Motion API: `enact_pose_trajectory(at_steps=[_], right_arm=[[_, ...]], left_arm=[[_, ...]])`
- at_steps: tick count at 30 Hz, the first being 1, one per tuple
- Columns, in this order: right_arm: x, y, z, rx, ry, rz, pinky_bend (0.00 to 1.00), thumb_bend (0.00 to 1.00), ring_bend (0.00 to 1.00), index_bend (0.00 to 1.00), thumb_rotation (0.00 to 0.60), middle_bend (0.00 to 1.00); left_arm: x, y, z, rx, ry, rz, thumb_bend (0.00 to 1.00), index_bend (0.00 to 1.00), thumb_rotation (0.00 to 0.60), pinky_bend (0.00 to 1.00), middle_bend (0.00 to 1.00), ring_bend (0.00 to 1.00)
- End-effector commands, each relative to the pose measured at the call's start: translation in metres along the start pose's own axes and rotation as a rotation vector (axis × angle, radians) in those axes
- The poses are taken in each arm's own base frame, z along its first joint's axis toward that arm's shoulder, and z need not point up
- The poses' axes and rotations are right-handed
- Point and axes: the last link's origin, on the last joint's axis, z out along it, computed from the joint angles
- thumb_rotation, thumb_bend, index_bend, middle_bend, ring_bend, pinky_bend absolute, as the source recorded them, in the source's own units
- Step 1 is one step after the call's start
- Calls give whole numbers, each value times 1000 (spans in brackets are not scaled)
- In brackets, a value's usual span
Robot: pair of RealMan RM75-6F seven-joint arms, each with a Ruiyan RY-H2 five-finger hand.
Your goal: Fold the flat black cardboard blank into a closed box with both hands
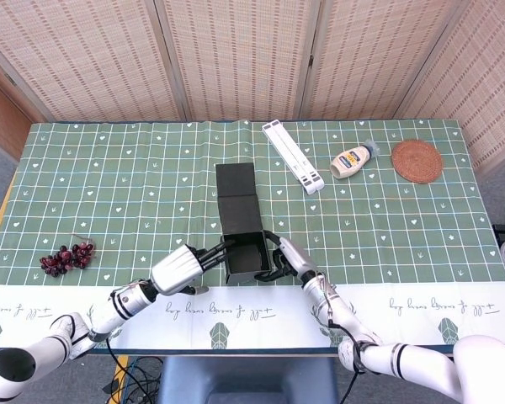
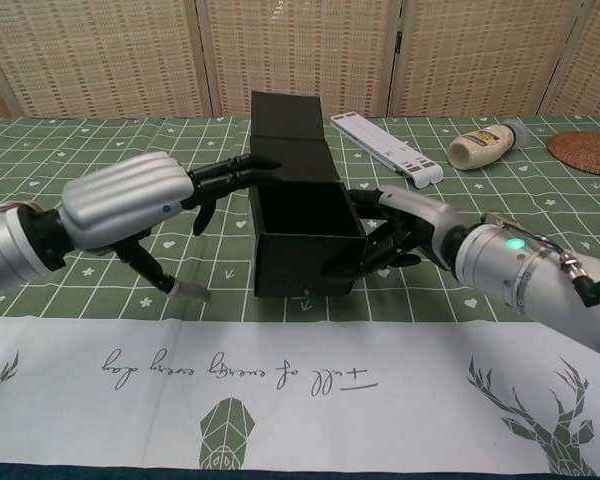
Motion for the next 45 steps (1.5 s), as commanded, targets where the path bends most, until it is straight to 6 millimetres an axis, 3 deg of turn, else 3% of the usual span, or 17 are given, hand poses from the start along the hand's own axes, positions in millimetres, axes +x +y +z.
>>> enact_pose_trajectory(at_steps=[1, 5, 10, 14, 22, 32, 37, 42, 45], right_arm=[[0, 0, 1, -5, 1, -3, 1000, 187, 805, 381, 600, 426], [-2, -3, 5, -7, -6, -11, 1000, 187, 805, 352, 600, 384], [-5, -9, 8, 13, 1, -35, 1000, 187, 780, 89, 600, 223], [-11, -10, 9, 25, 33, -35, 1000, 187, 734, 6, 600, 125], [-21, -6, 5, -5, -5, -32, 1000, 183, 675, 0, 600, 18], [-13, -4, -20, -33, -18, 8, 1000, 178, 647, 0, 600, 0], [5, -14, -41, -16, -18, 5, 1000, 165, 644, 0, 600, 0], [45, -43, -65, 63, 48, -11, 1000, 162, 642, 0, 600, 0], [73, -61, -77, 113, 105, -49, 1000, 162, 642, 0, 600, 0]], left_arm=[[5, -2, -4, 34, 33, -37, 76, 0, 600, 851, 0, 540], [14, -6, -10, 90, 89, -102, 76, 0, 600, 851, 0, 525], [25, -11, -20, 164, 140, -189, 76, 0, 600, 851, 0, 529], [31, -12, -30, 218, 147, -270, 76, 0, 600, 851, 0, 543], [36, -8, -40, 272, 103, -384, 76, 0, 600, 851, 0, 525], [35, 3, -40, 325, 32, -564, 76, 0, 600, 852, 0, 528], [32, 5, -40, 386, -26, -677, 76, 0, 600, 855, 0, 530], [25, 1, -39, 498, -55, -806, 76, 0, 600, 865, 0, 666], [16, -3, -37, 598, -63, -871, 76, 0, 600, 868, 0, 649]])
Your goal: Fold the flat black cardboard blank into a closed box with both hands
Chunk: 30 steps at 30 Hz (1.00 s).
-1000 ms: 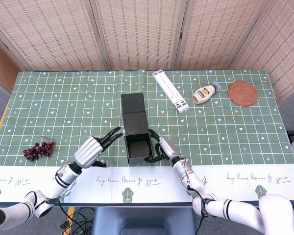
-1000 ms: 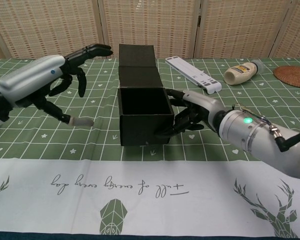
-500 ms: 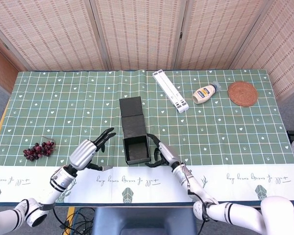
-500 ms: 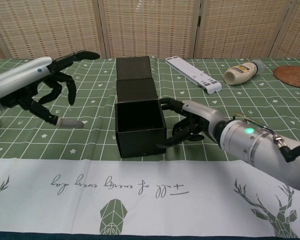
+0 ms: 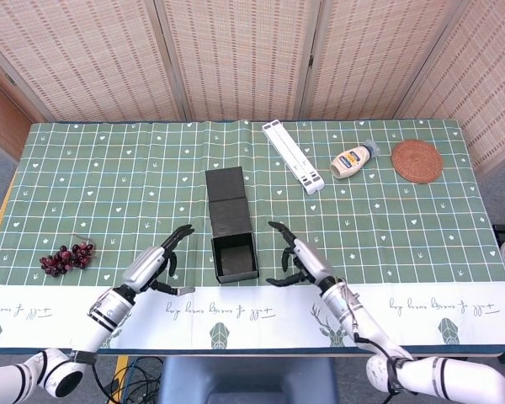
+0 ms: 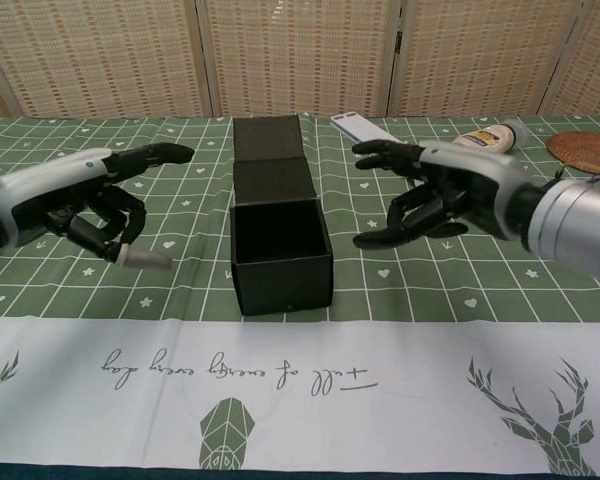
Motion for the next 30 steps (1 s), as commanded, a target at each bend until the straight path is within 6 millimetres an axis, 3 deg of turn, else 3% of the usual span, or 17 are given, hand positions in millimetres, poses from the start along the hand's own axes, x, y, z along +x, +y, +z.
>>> enact_pose_trajectory(at_steps=[1, 3, 7, 10, 13, 30], right_arm=[[39, -25, -16, 68, 87, -45, 1000, 162, 642, 0, 600, 0], [51, -31, -20, 81, 116, -53, 1000, 161, 642, 0, 600, 0], [64, -37, -26, 91, 152, -41, 1000, 162, 642, 0, 600, 0], [66, -34, -32, 88, 155, -33, 1000, 162, 642, 0, 600, 0], [64, -30, -36, 80, 144, -26, 1000, 162, 642, 0, 600, 0], [66, -18, -46, 88, 153, 8, 1000, 161, 642, 0, 600, 0]], left_arm=[[-4, -7, 7, 111, 6, -91, 76, 0, 600, 868, 0, 661], [-7, -10, 11, 150, 8, -102, 76, 0, 600, 869, 0, 685], [-13, -14, 16, 195, 5, -125, 76, 0, 600, 870, 0, 568], [-18, -16, 16, 215, -6, -137, 76, 0, 600, 870, 0, 563], [-24, -17, 17, 227, -8, -150, 75, 0, 600, 870, 0, 635], [-64, -7, 50, 252, -23, -227, 76, 0, 600, 871, 0, 584]])
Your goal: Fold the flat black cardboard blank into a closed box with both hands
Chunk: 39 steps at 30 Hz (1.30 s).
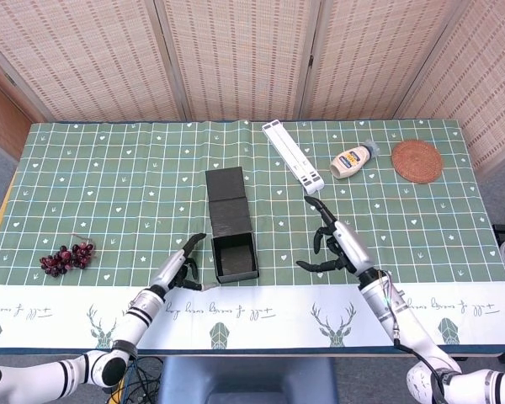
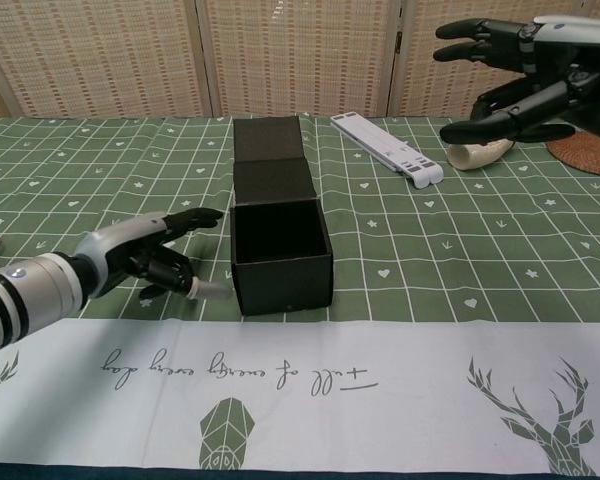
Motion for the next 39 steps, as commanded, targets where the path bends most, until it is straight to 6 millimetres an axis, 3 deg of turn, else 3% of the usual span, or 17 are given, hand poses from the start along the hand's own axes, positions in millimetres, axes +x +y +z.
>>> enact_pose_trajectory(at_steps=[1, 8, 11, 13, 18, 21, 25, 28, 32, 39], right_arm=[[2, 4, -1, -5, 11, -5, 1000, 161, 642, 0, 600, 0], [5, 11, -1, -23, 18, 13, 1000, 162, 642, 0, 600, 0], [7, 12, 0, -23, 23, 18, 1000, 161, 642, 0, 600, 0], [8, 13, 0, -25, 25, 20, 1000, 161, 642, 0, 600, 0], [8, 16, 0, -30, 21, 26, 1000, 162, 642, 0, 600, 0], [8, 16, 0, -29, 23, 31, 1000, 161, 642, 0, 600, 1], [8, 16, 0, -28, 21, 36, 1000, 162, 642, 0, 600, 5], [9, 16, 0, -28, 22, 36, 1000, 162, 641, 0, 600, 6], [10, 16, 0, -28, 25, 39, 1000, 162, 642, 0, 600, 12], [11, 19, 0, -37, 29, 46, 1000, 162, 642, 0, 600, 17]], left_arm=[[-3, 3, 8, 4, 8, -16, 76, 0, 600, 871, 0, 606], [-6, 8, 21, 8, 12, -49, 75, 0, 600, 872, 0, 686], [-5, 8, 26, 13, -1, -63, 75, 0, 600, 872, 0, 620], [-3, 7, 29, 12, -6, -60, 76, 0, 600, 873, 0, 665], [-3, 7, 29, 8, -19, -99, 75, 0, 600, 873, 0, 639], [-8, 10, 25, -6, -41, -108, 75, 0, 600, 873, 0, 561], [-13, 13, 30, -14, -21, -106, 76, 0, 600, 873, 0, 537], [-14, 15, 36, -9, -10, -115, 76, 0, 600, 873, 0, 624], [-11, 14, 43, 1, -3, -109, 75, 0, 600, 873, 0, 665], [-1, 12, 48, 4, -14, -142, 76, 0, 600, 873, 0, 642]])
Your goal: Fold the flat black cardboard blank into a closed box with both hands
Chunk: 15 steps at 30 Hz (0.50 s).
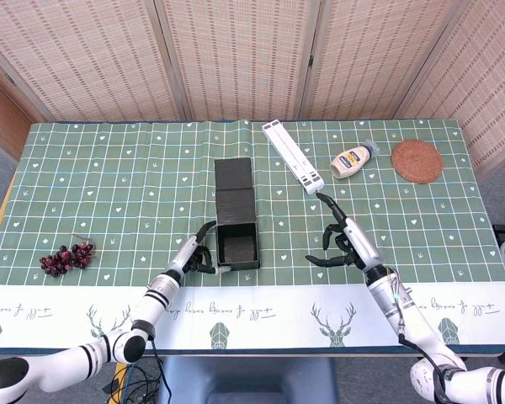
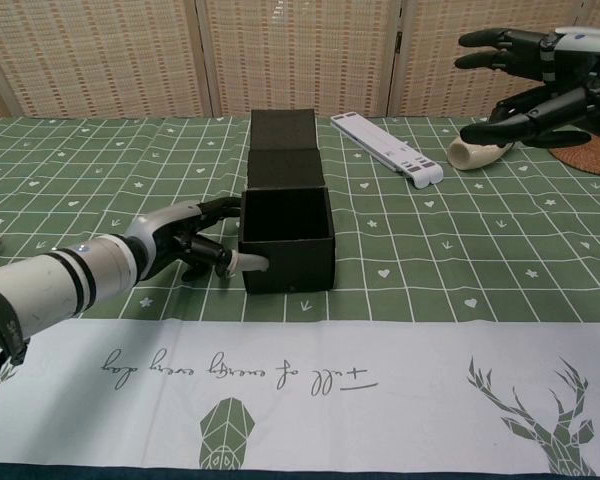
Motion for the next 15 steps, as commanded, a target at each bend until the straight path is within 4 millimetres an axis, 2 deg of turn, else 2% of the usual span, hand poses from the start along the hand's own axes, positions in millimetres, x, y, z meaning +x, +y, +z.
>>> enact_pose_trajectory(at_steps=[1, 8, 12, 15], right_arm=[[0, 1, 0, -3, 1, 2, 1000, 162, 642, 0, 600, 17], [2, 2, 0, -8, 4, 8, 1000, 162, 642, 0, 600, 21], [3, 4, 0, -13, 8, 12, 1000, 162, 642, 0, 600, 23], [3, 5, 1, -17, 9, 19, 1000, 161, 642, 0, 600, 24]], left_arm=[[2, 0, 2, -3, -5, -13, 75, 0, 600, 873, 0, 609], [-2, 1, 8, -21, 2, -25, 76, 0, 600, 872, 0, 576], [-4, 1, 12, -29, 11, -40, 76, 0, 600, 872, 1, 708], [-5, 0, 14, -35, 32, -53, 76, 36, 600, 872, 62, 744]])
